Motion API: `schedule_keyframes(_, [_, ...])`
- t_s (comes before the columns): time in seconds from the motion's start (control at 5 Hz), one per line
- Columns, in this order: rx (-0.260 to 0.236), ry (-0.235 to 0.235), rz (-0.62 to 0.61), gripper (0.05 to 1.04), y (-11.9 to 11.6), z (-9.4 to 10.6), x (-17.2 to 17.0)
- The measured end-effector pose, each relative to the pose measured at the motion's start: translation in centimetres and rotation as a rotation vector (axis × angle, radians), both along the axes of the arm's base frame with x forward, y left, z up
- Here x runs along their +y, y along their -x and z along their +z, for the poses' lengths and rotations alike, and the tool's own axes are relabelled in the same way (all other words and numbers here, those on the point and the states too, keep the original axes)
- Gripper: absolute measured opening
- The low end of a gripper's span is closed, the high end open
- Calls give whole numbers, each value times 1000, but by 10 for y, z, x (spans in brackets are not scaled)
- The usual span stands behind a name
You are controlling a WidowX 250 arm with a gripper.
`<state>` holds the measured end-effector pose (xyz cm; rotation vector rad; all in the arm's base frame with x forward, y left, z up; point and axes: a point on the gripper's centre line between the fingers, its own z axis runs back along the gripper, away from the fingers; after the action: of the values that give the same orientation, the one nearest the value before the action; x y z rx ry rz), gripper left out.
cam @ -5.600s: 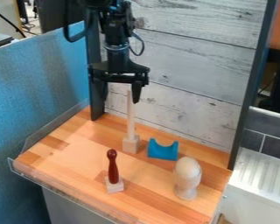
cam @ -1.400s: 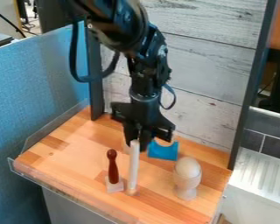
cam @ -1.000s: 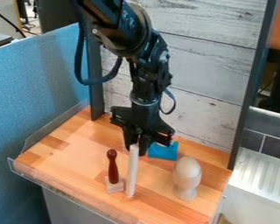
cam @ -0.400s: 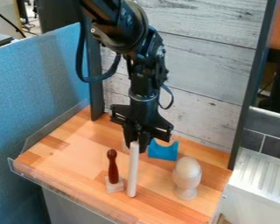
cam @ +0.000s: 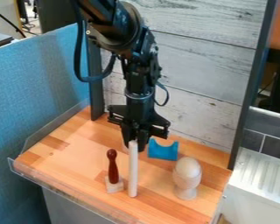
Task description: Moved the cylinder to the middle of the cup, a maroon cylinder
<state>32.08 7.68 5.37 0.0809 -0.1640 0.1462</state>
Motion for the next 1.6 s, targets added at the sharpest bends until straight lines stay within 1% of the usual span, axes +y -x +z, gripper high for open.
schedule_keyframes(0.2, [1,12,10,227,-3,-3,1])
schedule_keyframes(0.4, [-15,35,37,244,-3,-2,3])
schedule_keyframes(0.6, [-16,45,42,249,-4,-3,3])
schedule_keyframes(0.8, [-15,48,47,289,-4,-3,2])
schedule_keyframes(1.0, [-10,54,56,435,-3,-3,2])
schedule_keyframes(1.2, [-10,54,53,546,-3,-3,2])
schedule_keyframes(1.4, [-15,52,59,576,-4,-3,2])
schedule_keyframes(1.6, [-14,50,58,632,-4,-3,3])
